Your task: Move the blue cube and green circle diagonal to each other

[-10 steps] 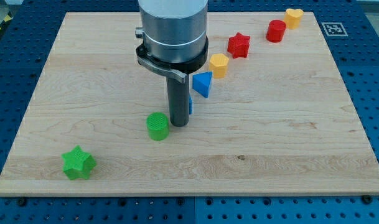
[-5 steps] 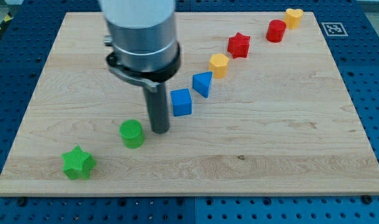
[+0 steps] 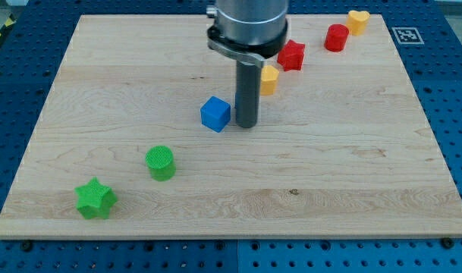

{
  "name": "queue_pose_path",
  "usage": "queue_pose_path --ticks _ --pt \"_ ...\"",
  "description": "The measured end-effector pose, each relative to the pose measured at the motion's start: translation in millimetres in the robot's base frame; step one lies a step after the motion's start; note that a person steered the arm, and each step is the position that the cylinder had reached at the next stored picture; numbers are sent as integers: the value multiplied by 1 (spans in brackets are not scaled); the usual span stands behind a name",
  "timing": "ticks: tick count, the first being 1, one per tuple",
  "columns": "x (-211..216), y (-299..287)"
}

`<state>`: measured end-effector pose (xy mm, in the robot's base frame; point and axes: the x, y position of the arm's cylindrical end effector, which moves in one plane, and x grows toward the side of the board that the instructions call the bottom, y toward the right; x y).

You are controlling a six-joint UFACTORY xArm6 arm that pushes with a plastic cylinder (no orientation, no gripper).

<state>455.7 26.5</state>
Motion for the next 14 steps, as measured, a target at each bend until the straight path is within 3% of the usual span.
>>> queue_pose_path --ticks 2,5,7,8,10,12,14 --pt "30 22" --pt "36 -79" --pt "-57 -155" --pt "-90 -151" --pt "-90 -89" --pt "-54 -57" --pt "-47 -55"
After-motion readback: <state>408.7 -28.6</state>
